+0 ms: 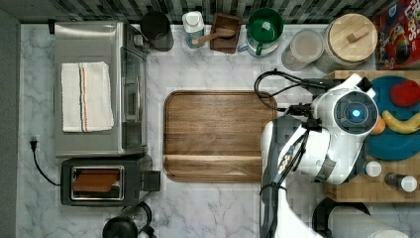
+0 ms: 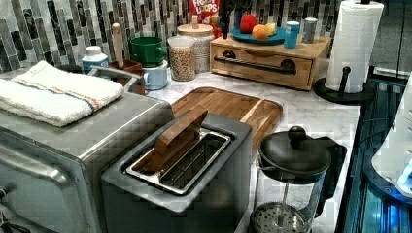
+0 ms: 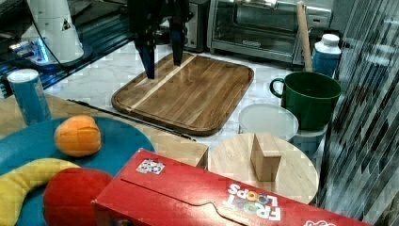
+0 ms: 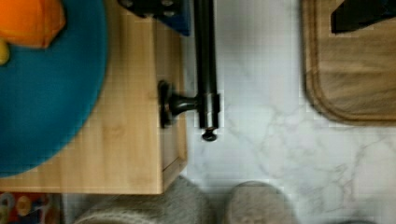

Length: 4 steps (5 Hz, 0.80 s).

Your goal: Open the drawer.

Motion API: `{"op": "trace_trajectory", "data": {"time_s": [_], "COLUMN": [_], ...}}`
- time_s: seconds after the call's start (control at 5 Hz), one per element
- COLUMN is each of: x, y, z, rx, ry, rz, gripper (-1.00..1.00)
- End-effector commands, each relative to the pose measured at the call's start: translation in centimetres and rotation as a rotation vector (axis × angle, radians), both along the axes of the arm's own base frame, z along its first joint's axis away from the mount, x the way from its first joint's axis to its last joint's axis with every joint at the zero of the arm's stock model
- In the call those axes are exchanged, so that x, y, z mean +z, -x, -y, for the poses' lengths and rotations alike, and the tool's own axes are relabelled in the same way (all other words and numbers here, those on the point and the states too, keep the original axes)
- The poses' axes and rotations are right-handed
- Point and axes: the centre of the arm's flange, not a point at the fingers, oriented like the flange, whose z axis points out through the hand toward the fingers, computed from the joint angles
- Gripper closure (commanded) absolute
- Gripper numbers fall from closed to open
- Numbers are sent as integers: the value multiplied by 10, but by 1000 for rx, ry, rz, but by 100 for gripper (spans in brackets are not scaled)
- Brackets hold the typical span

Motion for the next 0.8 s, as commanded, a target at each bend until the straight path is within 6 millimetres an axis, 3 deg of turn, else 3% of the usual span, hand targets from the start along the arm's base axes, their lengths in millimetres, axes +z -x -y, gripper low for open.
{"op": "trace_trajectory", "data": {"time_s": [0.2,0.8], "x": [-67,-89], "y": [18,28], "z": [14,27], "rx": [-25,-44], "ry": [-47,26], "rz": [-24,-9], "gripper": [-100,-100]}}
